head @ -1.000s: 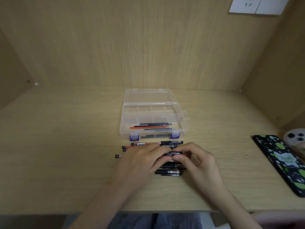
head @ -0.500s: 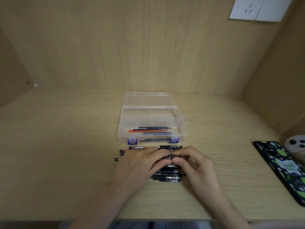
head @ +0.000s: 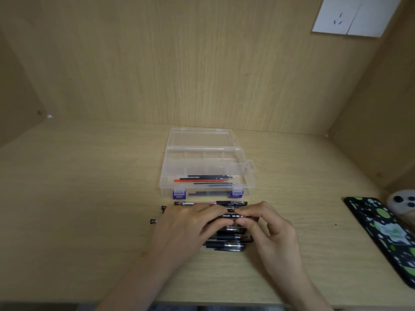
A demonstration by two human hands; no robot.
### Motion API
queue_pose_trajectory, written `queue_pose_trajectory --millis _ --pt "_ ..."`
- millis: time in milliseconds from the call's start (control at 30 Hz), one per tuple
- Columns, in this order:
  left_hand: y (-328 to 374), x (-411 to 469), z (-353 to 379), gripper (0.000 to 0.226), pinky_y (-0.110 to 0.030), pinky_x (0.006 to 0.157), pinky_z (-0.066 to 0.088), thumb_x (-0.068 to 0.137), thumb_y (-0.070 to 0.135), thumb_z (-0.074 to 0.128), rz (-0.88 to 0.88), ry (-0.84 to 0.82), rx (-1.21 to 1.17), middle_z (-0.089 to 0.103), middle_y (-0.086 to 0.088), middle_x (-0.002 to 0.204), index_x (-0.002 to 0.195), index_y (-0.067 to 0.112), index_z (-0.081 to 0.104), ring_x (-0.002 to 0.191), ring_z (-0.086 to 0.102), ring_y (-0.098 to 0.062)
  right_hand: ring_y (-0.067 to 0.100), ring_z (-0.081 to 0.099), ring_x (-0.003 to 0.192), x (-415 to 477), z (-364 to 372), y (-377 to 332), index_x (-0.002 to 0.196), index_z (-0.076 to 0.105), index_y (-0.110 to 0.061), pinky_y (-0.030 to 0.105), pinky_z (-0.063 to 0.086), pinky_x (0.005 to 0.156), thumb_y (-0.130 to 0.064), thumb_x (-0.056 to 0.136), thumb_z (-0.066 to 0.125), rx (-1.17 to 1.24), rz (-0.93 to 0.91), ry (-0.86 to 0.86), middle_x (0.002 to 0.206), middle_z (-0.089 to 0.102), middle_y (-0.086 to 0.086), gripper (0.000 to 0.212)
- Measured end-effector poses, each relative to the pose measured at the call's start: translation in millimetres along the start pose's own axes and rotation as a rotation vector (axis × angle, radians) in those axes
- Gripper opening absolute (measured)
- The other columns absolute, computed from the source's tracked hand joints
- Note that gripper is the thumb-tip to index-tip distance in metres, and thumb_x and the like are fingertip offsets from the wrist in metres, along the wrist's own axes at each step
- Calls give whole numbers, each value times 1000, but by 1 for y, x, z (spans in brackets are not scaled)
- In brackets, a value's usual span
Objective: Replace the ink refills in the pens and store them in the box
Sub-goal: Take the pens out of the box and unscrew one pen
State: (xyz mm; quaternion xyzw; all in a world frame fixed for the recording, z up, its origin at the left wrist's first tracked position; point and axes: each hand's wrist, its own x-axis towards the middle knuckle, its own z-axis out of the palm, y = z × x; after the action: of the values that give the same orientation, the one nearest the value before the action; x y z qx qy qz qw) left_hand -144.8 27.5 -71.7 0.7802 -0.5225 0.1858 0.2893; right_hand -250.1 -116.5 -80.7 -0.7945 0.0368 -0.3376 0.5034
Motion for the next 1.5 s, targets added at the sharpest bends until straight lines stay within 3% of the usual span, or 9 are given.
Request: queue_pose_trajectory --millis 233,400,533,667,800,933,1033,1233,1500 --pt "-4 -2 -7 34 0 50 33 85 59 42 -133 -9 -37 60 22 63 108 34 47 52 49 8 8 59 81 1 -14 10 84 64 -32 15 43 75 -40 77 61 -71 138 212 85 65 -11 12" --pt "-8 -5 -1 25 0 53 33 86 50 46 -179 16 -55 55 29 72 102 32 40 55 44 16 9 46 86 0 -13 25 75 59 -33 11 34 77 -27 81 66 -419 158 143 78 60 -16 11" --pt "-10 -6 0 19 -1 58 40 85 43 54 -171 30 -88 63 22 75 95 34 41 70 57 7 9 38 87 -2 -13 29 72 63 -31 12 29 82 -16 73 77 -508 192 74 79 62 -18 20" --pt "-12 -6 2 18 -16 61 48 86 48 50 -161 34 -84 65 20 80 96 34 45 72 62 4 2 38 92 0 -13 28 77 65 -34 18 31 81 -19 71 79 -469 225 53 85 62 -21 21" --pt "-13 -6 2 18 -12 63 46 86 47 49 -155 40 -109 64 20 81 95 32 49 76 59 3 6 43 95 8 -15 14 82 68 -34 10 32 80 -37 82 66 -292 226 114 86 65 -18 4" --pt "-11 -4 1 19 -9 63 44 86 46 51 -139 51 -126 63 19 83 95 30 54 77 58 3 0 44 88 26 -12 -7 86 72 -32 10 33 77 -55 78 62 -121 185 -135 84 61 -31 26" --pt "-12 -2 1 20 -15 61 46 87 44 52 -100 75 -115 63 17 85 95 26 58 74 58 3 1 48 88 40 -5 -6 80 74 -30 8 34 76 -49 72 67 -183 85 -264 81 66 -17 22" --pt "-15 -4 2 32 -19 61 48 89 49 47 -101 71 -93 65 18 86 93 24 66 75 59 3 5 52 79 37 4 14 78 73 -26 14 39 72 -22 75 75 -108 20 -206 77 62 -18 5" --pt "-10 0 0 24 -17 60 49 86 47 55 -79 82 -126 59 18 97 100 28 61 76 58 2 5 53 86 32 3 13 85 70 -26 15 41 78 -33 74 68 -90 -92 -120 81 63 -19 13"
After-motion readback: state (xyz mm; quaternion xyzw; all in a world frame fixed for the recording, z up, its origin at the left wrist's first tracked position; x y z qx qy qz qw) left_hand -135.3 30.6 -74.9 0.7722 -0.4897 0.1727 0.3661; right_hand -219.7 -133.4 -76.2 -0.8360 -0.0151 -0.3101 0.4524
